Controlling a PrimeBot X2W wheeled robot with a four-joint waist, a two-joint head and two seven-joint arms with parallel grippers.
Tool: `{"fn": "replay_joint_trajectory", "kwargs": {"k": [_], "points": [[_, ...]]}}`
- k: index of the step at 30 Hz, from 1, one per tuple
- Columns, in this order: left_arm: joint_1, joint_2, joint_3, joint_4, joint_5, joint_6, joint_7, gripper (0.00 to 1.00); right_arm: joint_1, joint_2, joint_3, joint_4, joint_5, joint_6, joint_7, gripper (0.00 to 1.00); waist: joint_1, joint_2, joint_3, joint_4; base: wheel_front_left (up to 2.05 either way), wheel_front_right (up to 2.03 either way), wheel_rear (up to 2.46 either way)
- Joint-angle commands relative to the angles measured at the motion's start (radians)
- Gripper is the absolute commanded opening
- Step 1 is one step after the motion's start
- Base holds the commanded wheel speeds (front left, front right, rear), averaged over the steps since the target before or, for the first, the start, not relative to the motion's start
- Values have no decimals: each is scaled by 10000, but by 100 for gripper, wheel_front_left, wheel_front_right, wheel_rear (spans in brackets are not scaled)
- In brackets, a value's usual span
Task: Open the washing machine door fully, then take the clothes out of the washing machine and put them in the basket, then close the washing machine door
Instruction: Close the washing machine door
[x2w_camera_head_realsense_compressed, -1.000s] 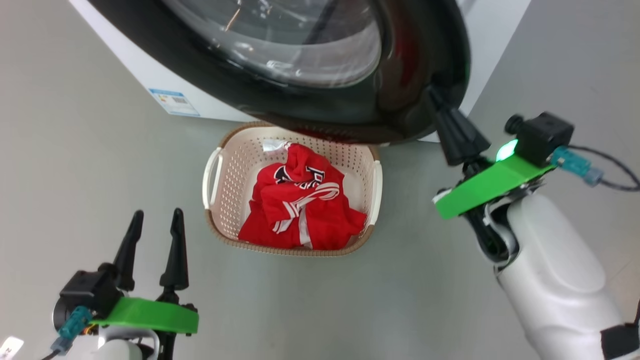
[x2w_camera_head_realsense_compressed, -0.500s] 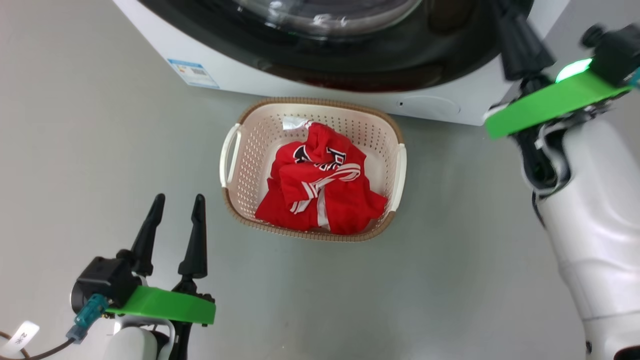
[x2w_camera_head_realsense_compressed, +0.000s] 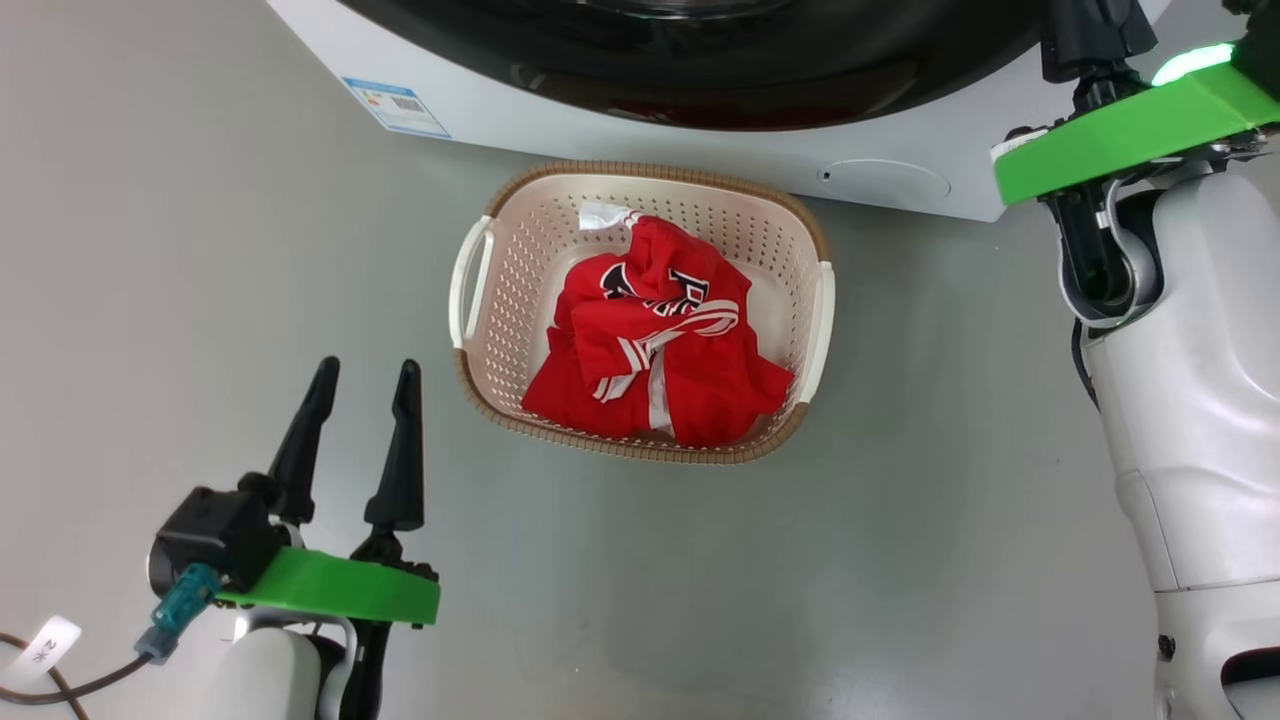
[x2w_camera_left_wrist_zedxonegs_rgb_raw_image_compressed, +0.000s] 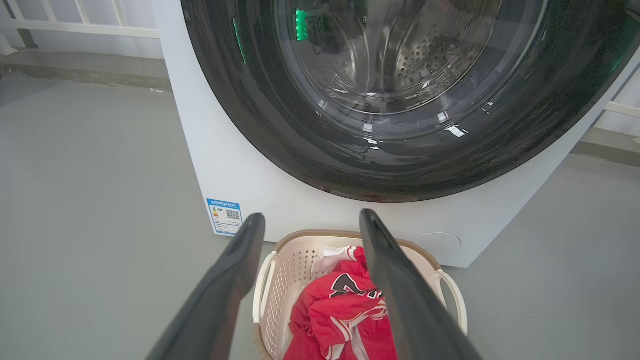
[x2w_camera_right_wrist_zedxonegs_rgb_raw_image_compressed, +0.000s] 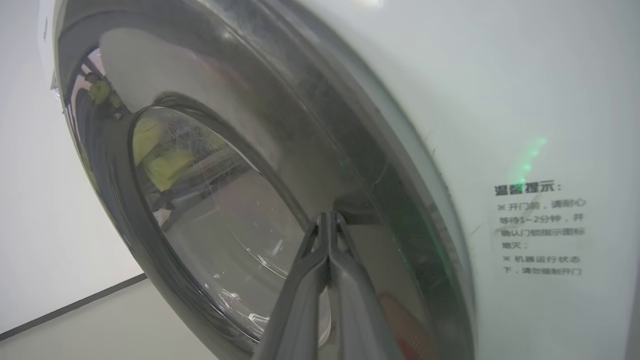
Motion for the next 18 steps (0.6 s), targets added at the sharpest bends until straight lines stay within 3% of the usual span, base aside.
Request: {"fn": "replay_joint_trajectory", "kwargs": {"k": [1, 3, 4, 5, 6, 7, 8, 18], "points": [[-186, 199, 331, -192, -63, -29, -82, 100, -173, 155, 258, -270, -111, -59, -46, 0, -1, 0, -59, -26, 0, 0, 0], [-166, 199, 344, -134, -46, -29, -82, 100, 61, 153, 526, -273, -127, -59, -46, 0, -1, 0, -169, -62, 0, 0, 0], [-146, 199, 348, -95, -31, -29, -82, 100, 206, 142, 648, -275, -126, -59, -46, 11, -1, 0, -233, -84, 0, 0, 0], [-124, 199, 363, -52, -16, -29, -82, 100, 364, 136, 749, -276, -118, -59, -46, 26, -1, 0, -302, -113, 0, 0, 0], [-102, 199, 387, -5, -7, -29, -82, 100, 526, 125, 823, -283, -114, -59, -46, 48, -1, 0, -373, -144, 0, 0, 0], [-79, 199, 419, 42, 5, -29, -82, 100, 702, 130, 896, -282, -101, -59, -46, 91, -1, 0, -447, -184, 0, 0, 0], [-58, 199, 453, 85, 22, -29, -82, 100, 881, 132, 982, -265, -91, -59, -46, 100, -1, 0, -523, -230, 0, 0, 0], [244, 199, 708, 596, 264, -29, -82, 100, 2975, 103, 1338, -310, -50, -59, -46, 100, -1, 0, -1403, -746, 0, 0, 0]]}}
